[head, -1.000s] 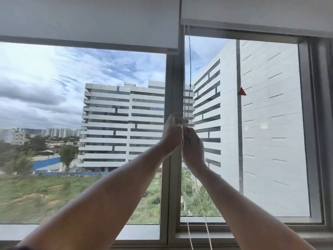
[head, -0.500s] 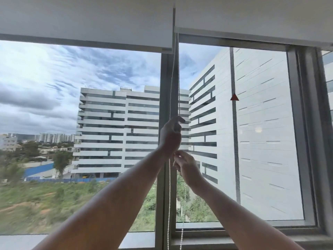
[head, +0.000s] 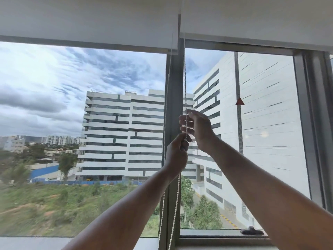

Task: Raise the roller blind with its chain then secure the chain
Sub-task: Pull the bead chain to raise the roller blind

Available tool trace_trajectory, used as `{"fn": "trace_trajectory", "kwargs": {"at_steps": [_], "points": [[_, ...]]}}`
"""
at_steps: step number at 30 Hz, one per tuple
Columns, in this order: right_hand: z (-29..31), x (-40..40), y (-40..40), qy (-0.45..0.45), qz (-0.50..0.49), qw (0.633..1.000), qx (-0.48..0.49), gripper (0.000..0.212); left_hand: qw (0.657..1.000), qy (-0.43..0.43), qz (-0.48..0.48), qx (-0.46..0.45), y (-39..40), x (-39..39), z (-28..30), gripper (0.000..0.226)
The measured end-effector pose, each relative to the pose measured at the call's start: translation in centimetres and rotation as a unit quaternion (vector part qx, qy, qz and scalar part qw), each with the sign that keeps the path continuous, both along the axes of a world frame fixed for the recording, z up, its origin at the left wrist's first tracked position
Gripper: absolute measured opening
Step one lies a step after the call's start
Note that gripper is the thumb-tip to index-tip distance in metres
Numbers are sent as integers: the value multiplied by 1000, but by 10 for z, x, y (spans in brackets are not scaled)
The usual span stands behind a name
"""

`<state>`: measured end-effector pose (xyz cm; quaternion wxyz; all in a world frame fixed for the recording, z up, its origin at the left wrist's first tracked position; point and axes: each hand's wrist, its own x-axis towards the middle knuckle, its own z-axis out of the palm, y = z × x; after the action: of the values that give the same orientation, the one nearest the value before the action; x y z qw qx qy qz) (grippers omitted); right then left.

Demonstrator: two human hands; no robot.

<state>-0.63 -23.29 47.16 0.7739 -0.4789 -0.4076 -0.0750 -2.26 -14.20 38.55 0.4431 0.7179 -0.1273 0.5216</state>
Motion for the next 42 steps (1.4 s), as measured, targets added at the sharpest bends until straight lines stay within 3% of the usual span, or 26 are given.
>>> {"fn": "trace_trajectory", "kwargs": {"at_steps": [4,7,12,18,25,31,36,39,42], "points": [[19,-6,2,33,29,999,-10,28,1000,3,-3,6,-1,-1,-12,31],[19,-5,8,23,-49,998,-27,32,1000,9,-13,11,-4,-5,-14,31],[5,-7,19,-88,-179,980,-2,32,998,51,-33,25,-5,-12,-10,54],[-7,-6,25,-132,-231,964,-9,27,994,86,-56,-31,4,-22,-3,31],[-42,0,29,-111,-215,970,-15,29,991,35,-101,-84,2,-35,25,32],[-58,3,28,-173,-254,951,-34,28,985,46,-95,-137,-6,-27,63,21],[-65,4,26,-209,-286,934,-40,28,984,54,-113,-128,-16,-26,71,35],[-68,6,26,-215,-273,937,-50,28,985,52,-106,-129,-20,-28,63,53],[-76,12,26,-200,-263,942,-55,28,985,59,-99,-131,-20,-27,56,56]]}}
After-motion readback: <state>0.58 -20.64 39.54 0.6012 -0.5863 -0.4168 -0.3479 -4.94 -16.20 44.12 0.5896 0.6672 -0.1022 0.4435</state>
